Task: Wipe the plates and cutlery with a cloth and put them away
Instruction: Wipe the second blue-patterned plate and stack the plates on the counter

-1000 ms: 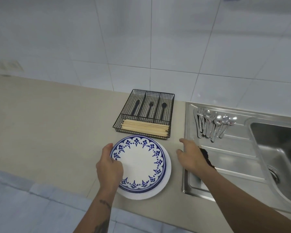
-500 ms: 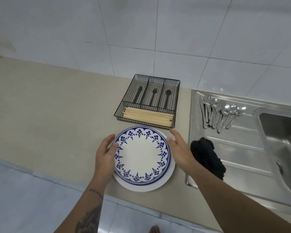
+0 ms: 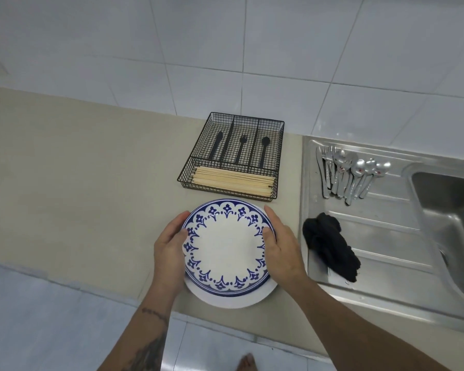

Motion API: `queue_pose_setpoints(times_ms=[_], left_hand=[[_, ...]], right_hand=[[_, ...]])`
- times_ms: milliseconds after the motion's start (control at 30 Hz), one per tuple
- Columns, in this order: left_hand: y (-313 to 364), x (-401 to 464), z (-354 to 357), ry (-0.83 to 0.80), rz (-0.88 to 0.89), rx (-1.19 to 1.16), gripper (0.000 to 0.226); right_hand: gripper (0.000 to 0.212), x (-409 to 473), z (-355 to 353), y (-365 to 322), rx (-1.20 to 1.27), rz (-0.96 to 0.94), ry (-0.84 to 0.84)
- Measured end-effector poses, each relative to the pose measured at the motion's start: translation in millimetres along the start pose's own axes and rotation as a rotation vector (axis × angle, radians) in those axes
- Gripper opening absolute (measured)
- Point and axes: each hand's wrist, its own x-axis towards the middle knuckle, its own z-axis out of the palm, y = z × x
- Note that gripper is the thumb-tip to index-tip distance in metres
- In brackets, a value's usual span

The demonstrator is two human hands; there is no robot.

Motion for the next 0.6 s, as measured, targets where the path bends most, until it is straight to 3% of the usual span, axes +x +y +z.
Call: queue_pose_setpoints(times_ms=[300,600], left_hand=[[48.9,-40.6,-9.1,-0.031,0.154,-0.042,0.038],[104.9,-61.4,-67.9,-0.021,0.199,-0.032,0.037]], right_hand=[[0.045,-35.1,-23.9,-39.9,0.045,-0.133,0.112],[0.040,-74.5,2.6,-104.3,0.166,-0.189,0.176]])
